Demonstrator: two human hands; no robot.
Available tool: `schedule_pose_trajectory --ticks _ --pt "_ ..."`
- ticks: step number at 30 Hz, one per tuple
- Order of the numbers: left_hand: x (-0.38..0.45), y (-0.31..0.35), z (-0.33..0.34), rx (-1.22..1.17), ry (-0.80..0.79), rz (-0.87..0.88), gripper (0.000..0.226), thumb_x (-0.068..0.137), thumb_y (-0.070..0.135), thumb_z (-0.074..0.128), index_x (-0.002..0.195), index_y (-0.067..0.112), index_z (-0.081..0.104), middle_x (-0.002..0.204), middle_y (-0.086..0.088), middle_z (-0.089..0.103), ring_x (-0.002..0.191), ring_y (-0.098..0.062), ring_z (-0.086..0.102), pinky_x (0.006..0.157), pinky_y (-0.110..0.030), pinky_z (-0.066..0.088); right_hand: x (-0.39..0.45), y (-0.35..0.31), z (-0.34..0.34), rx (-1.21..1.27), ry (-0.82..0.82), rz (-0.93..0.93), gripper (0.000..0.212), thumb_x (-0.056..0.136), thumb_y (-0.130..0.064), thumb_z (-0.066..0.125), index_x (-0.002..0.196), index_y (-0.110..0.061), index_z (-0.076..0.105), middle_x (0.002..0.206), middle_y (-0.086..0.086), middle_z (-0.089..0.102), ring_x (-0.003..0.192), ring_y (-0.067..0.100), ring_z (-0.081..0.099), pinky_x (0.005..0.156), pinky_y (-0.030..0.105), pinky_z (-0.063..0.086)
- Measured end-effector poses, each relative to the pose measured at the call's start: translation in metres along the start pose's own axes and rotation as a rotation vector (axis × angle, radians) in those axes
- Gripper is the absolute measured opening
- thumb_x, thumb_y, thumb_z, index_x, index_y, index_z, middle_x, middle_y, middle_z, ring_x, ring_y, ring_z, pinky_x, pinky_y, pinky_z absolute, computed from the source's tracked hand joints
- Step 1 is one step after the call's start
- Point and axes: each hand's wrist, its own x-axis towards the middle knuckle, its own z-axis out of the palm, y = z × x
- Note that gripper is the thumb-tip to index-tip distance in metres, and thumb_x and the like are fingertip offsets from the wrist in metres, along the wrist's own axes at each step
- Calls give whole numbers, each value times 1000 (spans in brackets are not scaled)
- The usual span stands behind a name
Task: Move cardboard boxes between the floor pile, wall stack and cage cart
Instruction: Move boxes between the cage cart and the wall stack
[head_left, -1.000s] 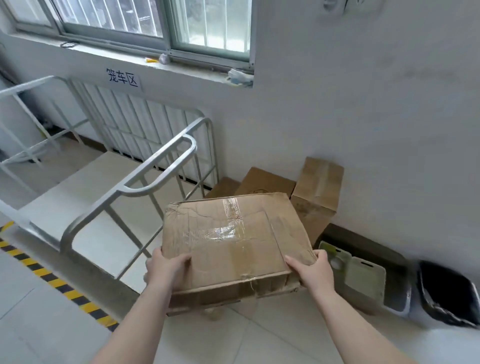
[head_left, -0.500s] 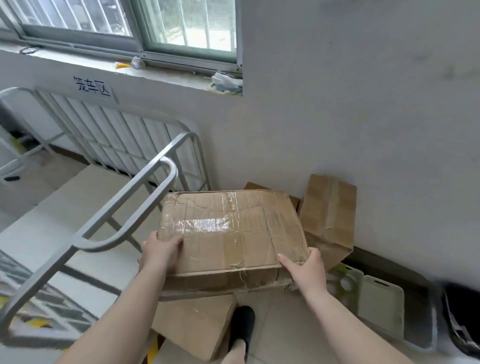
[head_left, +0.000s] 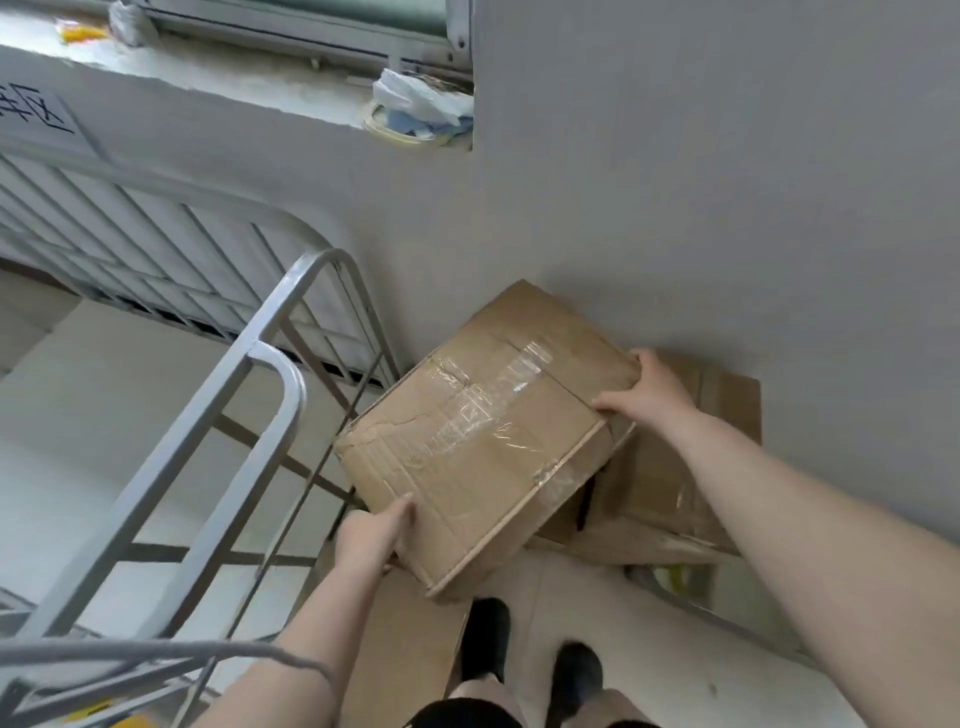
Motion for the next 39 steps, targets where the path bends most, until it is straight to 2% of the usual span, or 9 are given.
schedule_pose_trajectory --ticks 3,5,8,17,22,25,30,33,39 --pt "7 -7 27 -24 -109 -63 32 86 31 64 94 2 55 84 -10 61 85 -28 63 82 -39 52 31 -3 9 -153 -45 -59 92 69 -19 80 147 -12 30 151 14 28 138 27 31 108 29 29" --pt "7 -8 51 -88 -254 -159 38 91 28 59 115 -1 55 105 -11 61 99 -26 60 87 -38 45 37 0 34 -291 -207 -81 96 75 -23 77 152 -18 19 159 13 8 146 27 12 116 30 17" --pt "11 -10 87 -170 -396 -221 49 94 28 55 138 9 43 139 -7 48 129 -24 45 98 -39 36 27 14 87 -412 -528 -47 92 82 -38 70 152 -24 13 160 8 -3 147 29 2 118 36 12" --pt "63 -11 102 154 -234 42 79 84 19 67 150 16 22 150 -7 35 136 -27 37 111 -40 34 13 71 154 -460 -775 -9 90 86 -43 64 153 -26 6 160 -5 -11 145 29 -16 118 53 9" --pt "75 -22 124 423 -148 56 89 77 25 70 150 23 20 157 -9 14 142 -31 21 114 -47 28 19 83 135 -333 -588 -91 74 92 -38 56 152 -27 15 160 -7 2 148 19 3 119 37 17" --pt "66 -14 132 465 -127 35 83 80 28 66 150 25 20 159 -8 7 144 -33 16 115 -48 25 19 88 113 -396 -646 -157 70 93 -37 54 152 -24 18 160 -4 8 148 19 5 120 37 14" --pt "27 9 135 495 -87 177 74 83 27 62 148 22 27 153 -4 31 137 -24 35 111 -45 33 8 77 87 -362 -628 -202 62 95 -33 52 150 -18 26 157 1 23 144 19 23 116 35 24" --pt "-10 14 127 466 -48 233 69 87 26 59 148 21 27 152 -3 33 132 -20 43 103 -30 40 -3 68 75 -405 -641 -277 62 95 -34 52 149 -19 26 155 1 27 141 20 29 113 37 30" --pt "-107 -48 84 321 75 115 57 91 27 56 143 19 36 145 -5 43 120 -16 50 89 -23 41 -55 47 70 -476 -672 -470 66 93 -37 55 149 -26 23 153 -4 33 138 19 36 106 36 40"
